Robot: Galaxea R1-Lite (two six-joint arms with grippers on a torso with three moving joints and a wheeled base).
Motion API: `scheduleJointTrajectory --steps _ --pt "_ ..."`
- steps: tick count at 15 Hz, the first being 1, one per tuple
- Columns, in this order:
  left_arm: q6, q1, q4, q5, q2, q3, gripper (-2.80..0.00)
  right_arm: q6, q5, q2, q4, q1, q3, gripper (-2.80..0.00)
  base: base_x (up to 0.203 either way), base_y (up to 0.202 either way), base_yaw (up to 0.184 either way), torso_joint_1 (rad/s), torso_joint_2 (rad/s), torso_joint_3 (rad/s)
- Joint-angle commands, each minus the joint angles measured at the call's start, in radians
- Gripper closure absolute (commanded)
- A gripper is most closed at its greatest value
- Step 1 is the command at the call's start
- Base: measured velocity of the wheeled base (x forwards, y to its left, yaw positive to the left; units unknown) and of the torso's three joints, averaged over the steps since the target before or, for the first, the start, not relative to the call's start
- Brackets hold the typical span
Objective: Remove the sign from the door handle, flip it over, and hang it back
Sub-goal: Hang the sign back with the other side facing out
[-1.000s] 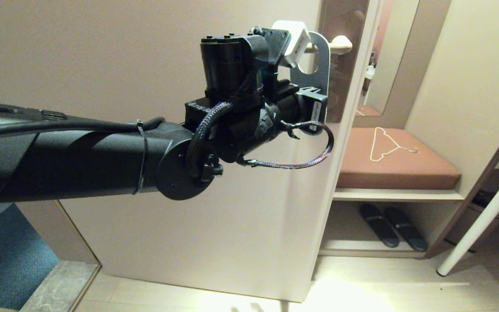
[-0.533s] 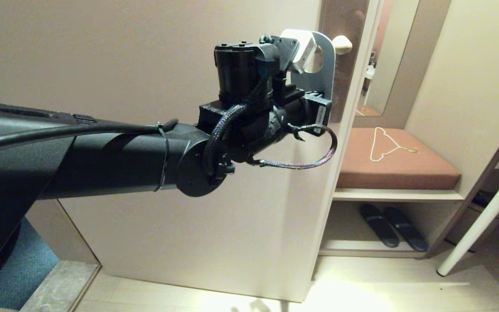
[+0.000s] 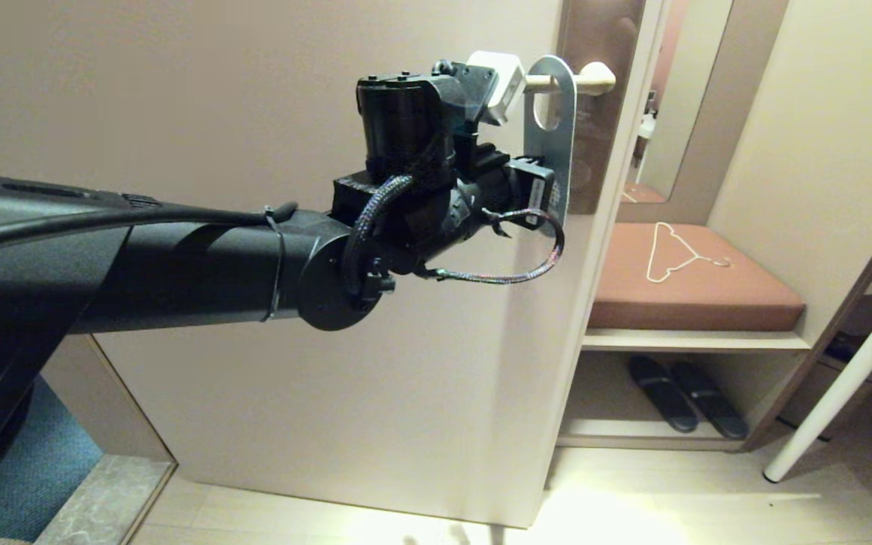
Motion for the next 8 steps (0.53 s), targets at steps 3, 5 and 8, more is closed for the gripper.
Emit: scheduleJointTrajectory --steps 3,5,8 --pt "0.001 0.030 -0.002 0.001 0.002 -0.002 0.00 0.000 0.000 0.000 0.000 0.000 0.000 0.00 0.000 0.000 0.000 0.000 0.00 0.000" --pt "0.001 0.025 -0.001 -0.001 0.007 -0.019 0.00 0.000 0.002 0.000 0.000 0.000 0.000 0.00 0.000 0.000 0.000 0.000 0.00 0.000" --pt "0.002 -0.011 0.029 -0.004 0.021 -0.060 0.00 -0.002 0.002 0.000 0.000 0.000 0.000 0.00 0.000 0.000 0.000 0.000 0.00 0.000"
